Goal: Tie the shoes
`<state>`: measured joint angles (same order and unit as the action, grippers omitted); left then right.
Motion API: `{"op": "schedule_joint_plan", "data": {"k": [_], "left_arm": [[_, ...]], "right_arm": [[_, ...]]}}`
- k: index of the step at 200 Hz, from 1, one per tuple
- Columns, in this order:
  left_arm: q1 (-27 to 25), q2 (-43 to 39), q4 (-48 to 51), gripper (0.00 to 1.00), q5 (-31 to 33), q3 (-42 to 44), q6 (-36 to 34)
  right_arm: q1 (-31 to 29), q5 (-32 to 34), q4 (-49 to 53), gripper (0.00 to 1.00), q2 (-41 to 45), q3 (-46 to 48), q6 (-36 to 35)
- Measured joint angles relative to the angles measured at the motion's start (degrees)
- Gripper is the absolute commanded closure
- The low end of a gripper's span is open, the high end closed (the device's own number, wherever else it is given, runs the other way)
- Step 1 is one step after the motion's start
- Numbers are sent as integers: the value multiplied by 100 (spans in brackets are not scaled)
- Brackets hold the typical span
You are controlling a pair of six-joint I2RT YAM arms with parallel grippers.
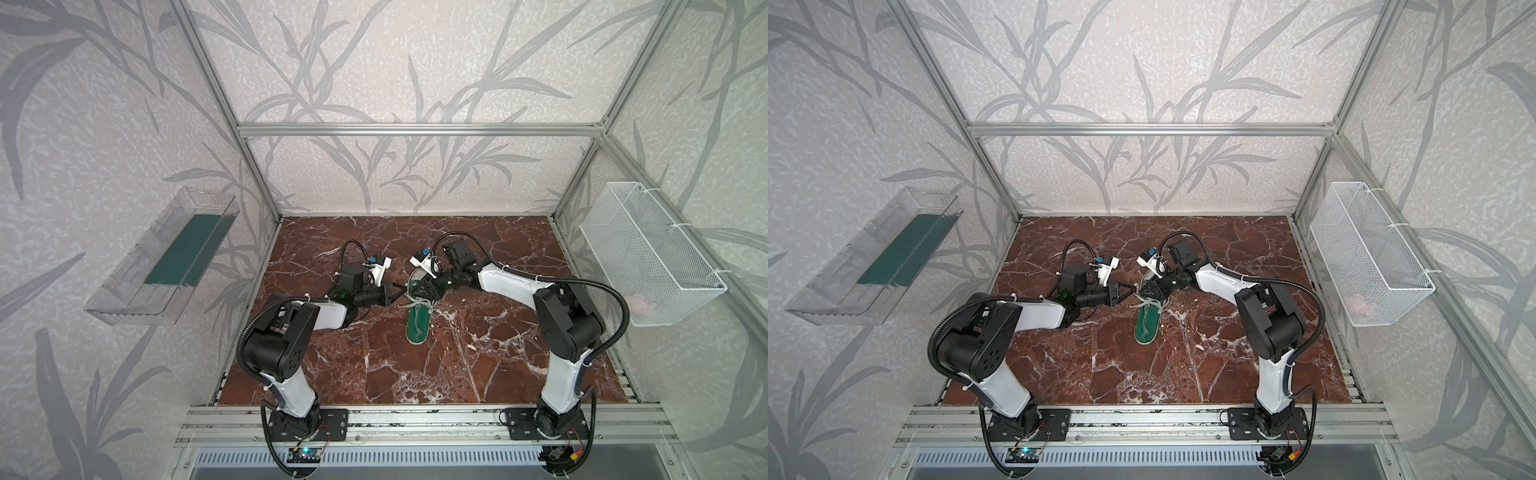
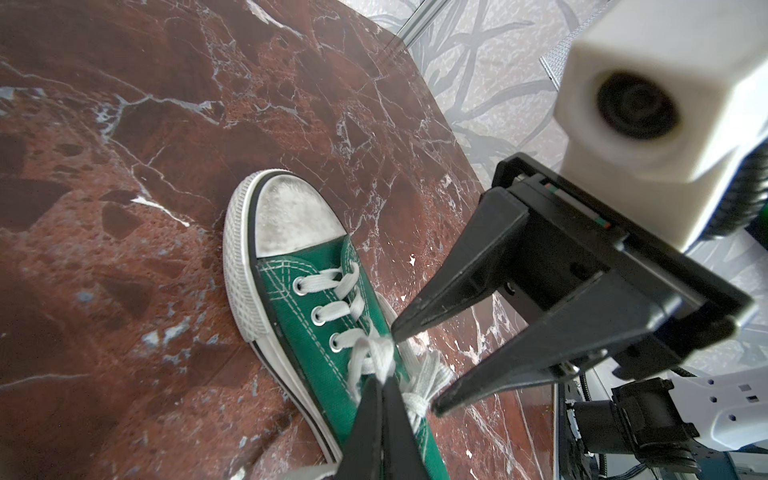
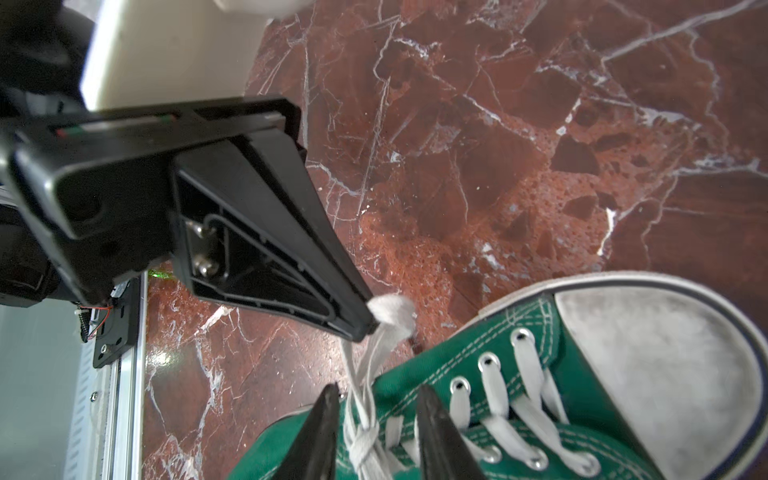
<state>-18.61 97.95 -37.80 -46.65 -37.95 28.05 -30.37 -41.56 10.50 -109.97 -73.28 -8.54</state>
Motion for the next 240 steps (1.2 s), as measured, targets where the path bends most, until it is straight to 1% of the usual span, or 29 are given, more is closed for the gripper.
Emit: {"op": "schedule_joint_plan", "data": {"k": [73, 128, 147, 172, 240], "left_arm": [[0, -7, -2, 100, 2, 20, 4], [0, -11, 2, 100, 4, 20, 4], [0, -20, 2, 100, 2, 20, 4], [0, -22, 4, 100, 2, 20, 4], [0, -83, 59, 99, 4, 28, -4]], "right_arm": [[0, -225, 11, 73, -404, -256, -26], [0, -466, 20, 81, -581, -363, -52], [0, -555, 24, 87, -632, -396, -50], [0, -623, 22, 100, -634, -415, -63], [33, -525, -15, 100, -612, -391, -26]]}}
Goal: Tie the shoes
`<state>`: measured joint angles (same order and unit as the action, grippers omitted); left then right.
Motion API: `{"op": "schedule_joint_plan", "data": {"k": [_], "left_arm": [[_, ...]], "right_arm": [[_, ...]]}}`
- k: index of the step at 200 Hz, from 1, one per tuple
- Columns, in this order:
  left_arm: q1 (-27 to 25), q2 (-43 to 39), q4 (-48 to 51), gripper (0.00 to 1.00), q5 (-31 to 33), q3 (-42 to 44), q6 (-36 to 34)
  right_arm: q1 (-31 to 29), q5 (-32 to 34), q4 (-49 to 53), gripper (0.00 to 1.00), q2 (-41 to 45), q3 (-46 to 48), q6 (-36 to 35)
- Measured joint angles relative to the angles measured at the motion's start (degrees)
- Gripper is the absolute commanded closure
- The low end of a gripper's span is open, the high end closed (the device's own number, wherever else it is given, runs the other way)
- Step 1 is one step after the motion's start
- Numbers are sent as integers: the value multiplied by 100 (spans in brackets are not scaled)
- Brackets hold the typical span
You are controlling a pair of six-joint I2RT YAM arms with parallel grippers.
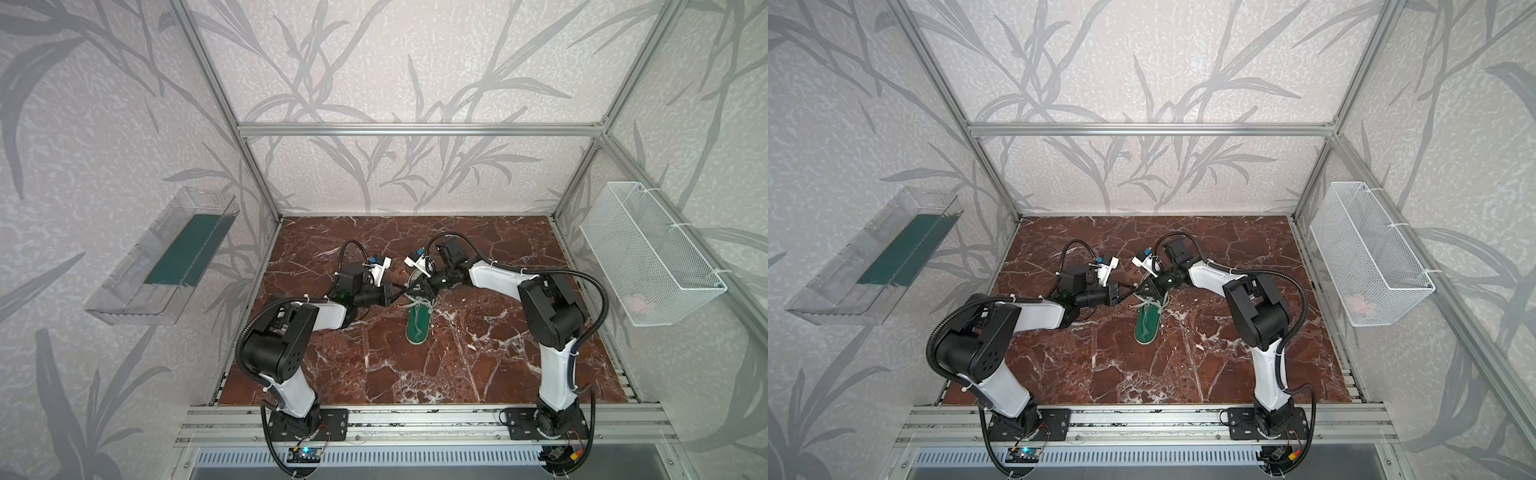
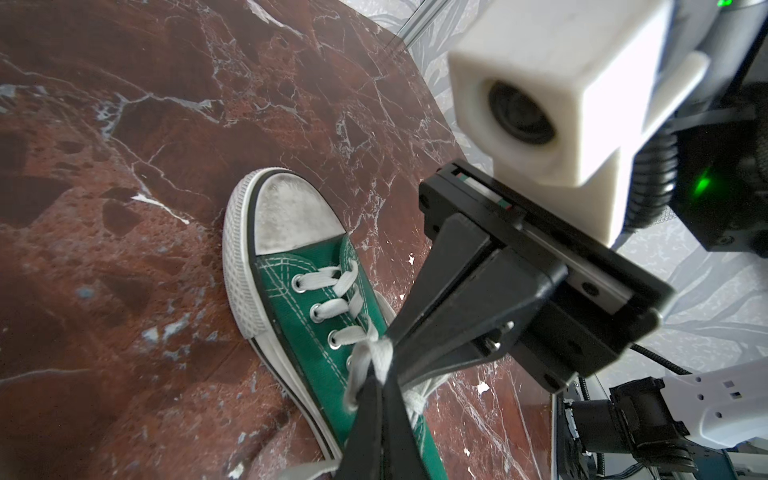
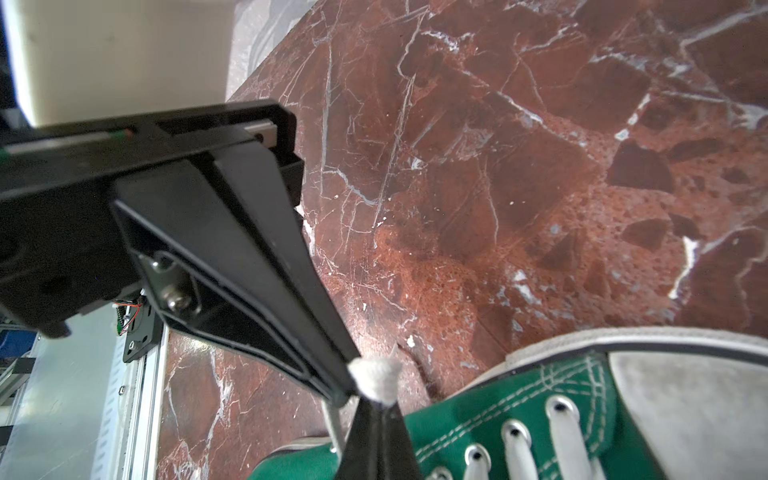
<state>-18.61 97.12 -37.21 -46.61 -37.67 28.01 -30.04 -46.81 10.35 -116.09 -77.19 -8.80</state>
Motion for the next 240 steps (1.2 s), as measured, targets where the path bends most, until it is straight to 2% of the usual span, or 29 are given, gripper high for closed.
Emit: {"op": "schedule_joint_plan", "data": {"k": [44, 64, 240], "left_arm": [[0, -103, 55, 97, 4, 57, 0], [0, -107, 63, 91, 7, 79, 2], [-2, -105, -59, 88, 22, 186, 72]], "right_arm": [[7, 146, -83, 100, 173, 70, 39], [9, 181, -120, 100, 278, 98, 46], [11, 190, -444, 100, 358, 133, 238]]}}
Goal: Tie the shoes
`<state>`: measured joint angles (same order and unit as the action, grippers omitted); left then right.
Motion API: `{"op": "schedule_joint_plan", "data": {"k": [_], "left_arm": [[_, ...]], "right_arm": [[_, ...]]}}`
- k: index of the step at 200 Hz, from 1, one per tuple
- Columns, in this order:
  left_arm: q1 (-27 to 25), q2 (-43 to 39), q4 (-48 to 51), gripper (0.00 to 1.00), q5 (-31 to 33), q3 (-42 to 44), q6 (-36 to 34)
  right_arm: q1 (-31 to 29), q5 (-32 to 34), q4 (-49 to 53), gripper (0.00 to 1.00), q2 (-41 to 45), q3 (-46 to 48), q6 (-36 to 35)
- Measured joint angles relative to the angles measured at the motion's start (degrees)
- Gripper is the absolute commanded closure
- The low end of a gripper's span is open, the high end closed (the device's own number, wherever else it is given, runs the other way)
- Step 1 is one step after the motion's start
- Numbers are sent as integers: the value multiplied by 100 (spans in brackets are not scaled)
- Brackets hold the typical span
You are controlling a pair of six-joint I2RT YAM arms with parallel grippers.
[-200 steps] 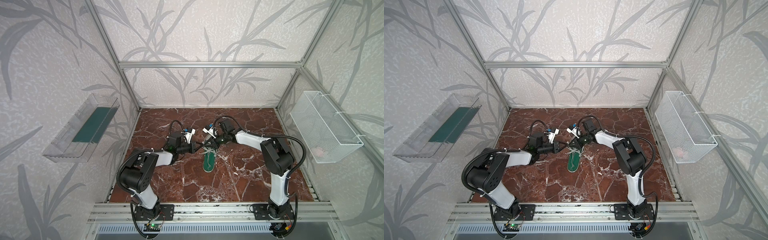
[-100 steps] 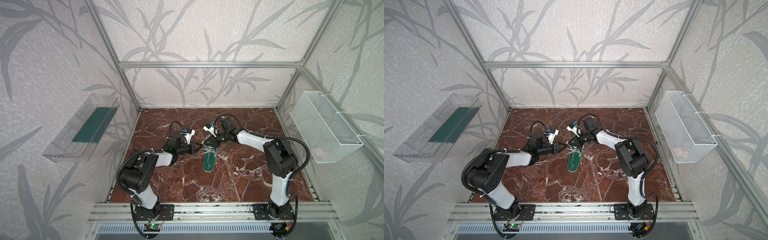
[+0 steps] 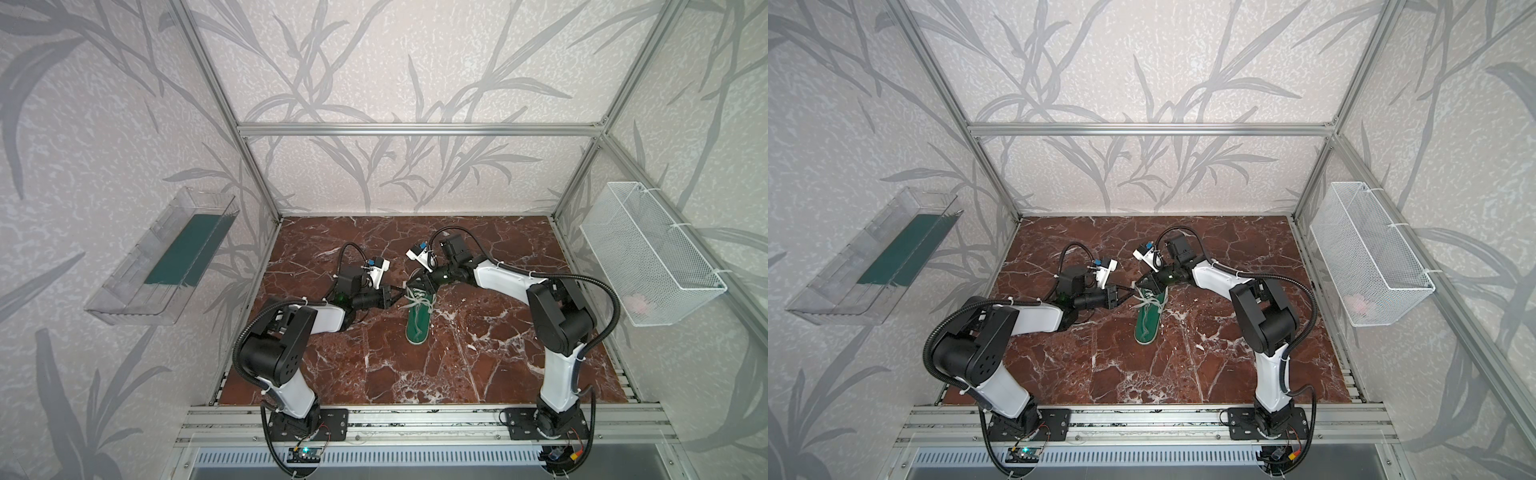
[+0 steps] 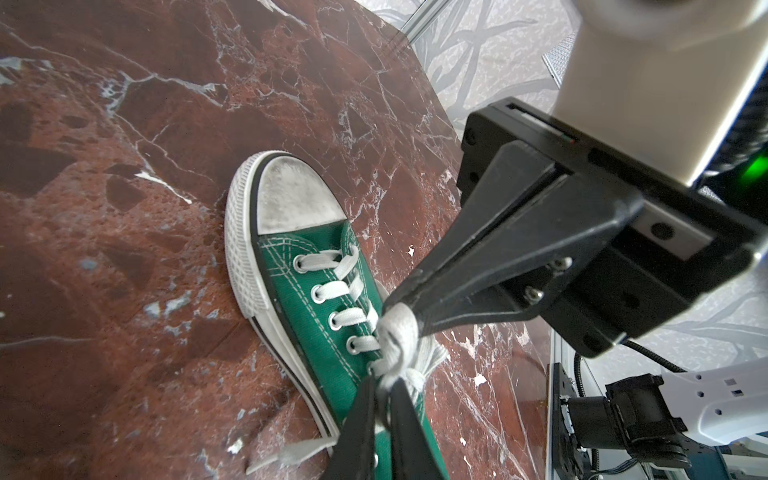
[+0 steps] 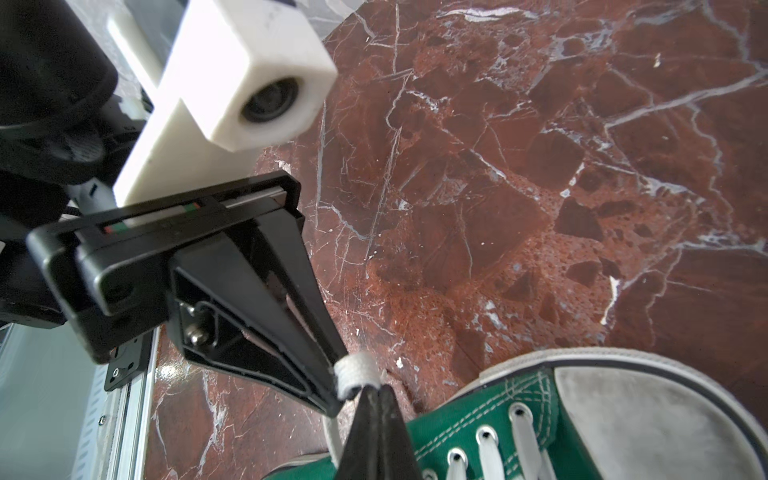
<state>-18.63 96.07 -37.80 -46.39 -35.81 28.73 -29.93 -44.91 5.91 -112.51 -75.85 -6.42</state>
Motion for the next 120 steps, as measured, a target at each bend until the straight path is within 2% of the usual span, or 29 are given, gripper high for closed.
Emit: {"op": "schedule_joint_plan", "data": {"k": [107, 120], "left_arm": [[0, 57, -136, 88, -2, 7, 83], [0, 57, -138, 85, -2, 7, 81]], "right_arm": [[-13, -105, -144, 100, -2, -4, 164], [-13, -96, -57, 87, 0, -11, 142]]}}
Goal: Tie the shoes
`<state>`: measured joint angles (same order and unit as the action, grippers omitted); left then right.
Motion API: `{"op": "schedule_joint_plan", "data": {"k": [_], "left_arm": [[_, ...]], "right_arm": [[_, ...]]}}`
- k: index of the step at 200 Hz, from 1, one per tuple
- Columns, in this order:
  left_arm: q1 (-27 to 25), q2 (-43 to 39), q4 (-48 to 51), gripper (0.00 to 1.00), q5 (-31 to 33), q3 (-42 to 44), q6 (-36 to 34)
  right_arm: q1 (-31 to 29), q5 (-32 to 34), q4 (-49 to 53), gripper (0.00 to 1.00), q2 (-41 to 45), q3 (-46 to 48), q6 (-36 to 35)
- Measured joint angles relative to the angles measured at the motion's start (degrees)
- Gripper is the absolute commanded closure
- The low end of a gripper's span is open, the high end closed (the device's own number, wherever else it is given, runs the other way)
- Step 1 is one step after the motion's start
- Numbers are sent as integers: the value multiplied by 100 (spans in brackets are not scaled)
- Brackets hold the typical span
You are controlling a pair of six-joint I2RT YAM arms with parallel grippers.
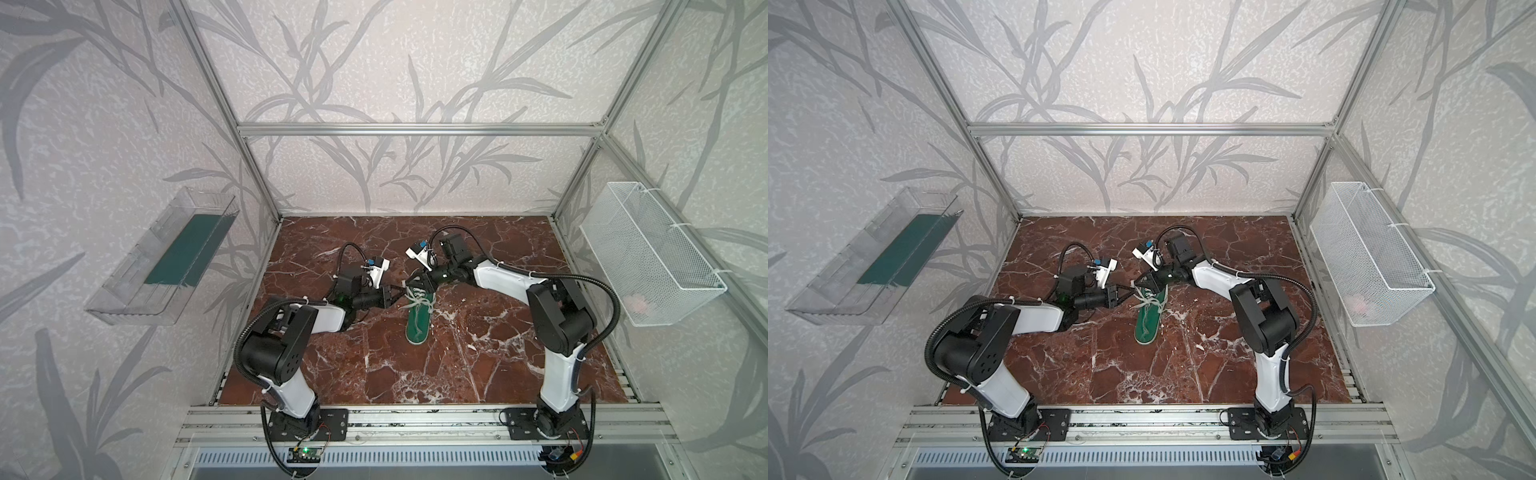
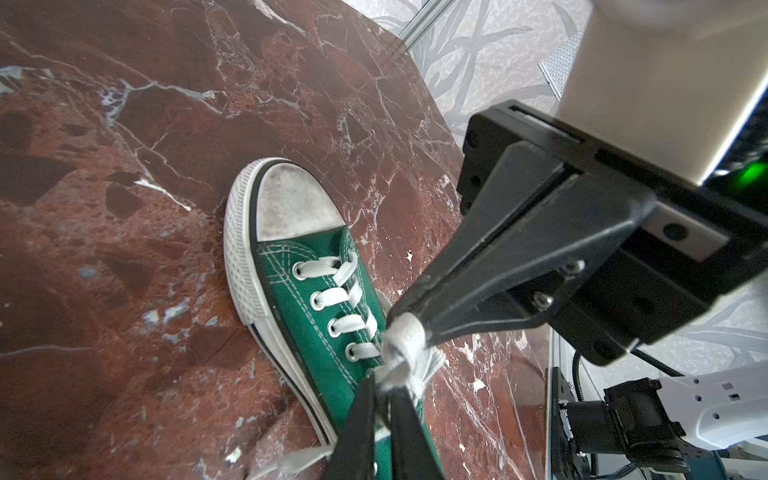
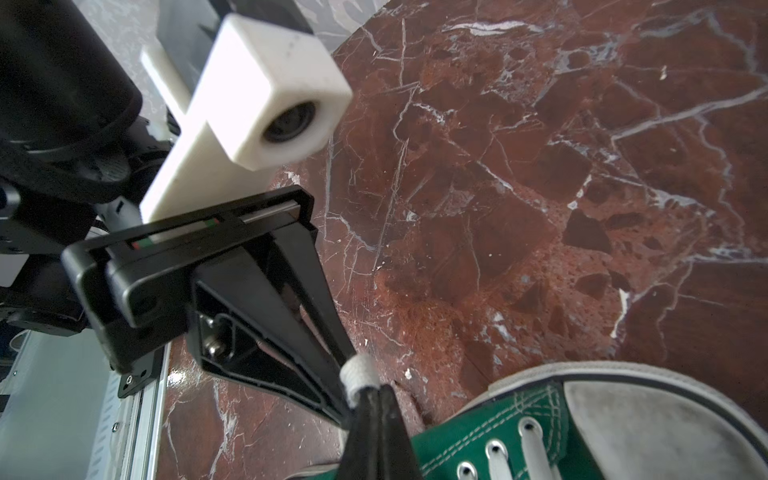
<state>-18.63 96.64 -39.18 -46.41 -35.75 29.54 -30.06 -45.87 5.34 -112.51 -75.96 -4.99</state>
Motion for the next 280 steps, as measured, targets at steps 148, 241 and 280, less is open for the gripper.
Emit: {"op": "schedule_joint_plan", "data": {"k": [148, 241, 280], "left_arm": [[2, 81, -59, 88, 24, 2, 57], [2, 90, -52, 90, 48, 2, 61], [2, 105, -52, 90, 48, 0, 61]], "right_arm": [[505, 776, 1325, 66, 1025, 809, -1029], [476, 852, 1335, 61, 1141, 1222, -1095], [450, 811, 1270, 63, 1139, 1217, -975]]}}
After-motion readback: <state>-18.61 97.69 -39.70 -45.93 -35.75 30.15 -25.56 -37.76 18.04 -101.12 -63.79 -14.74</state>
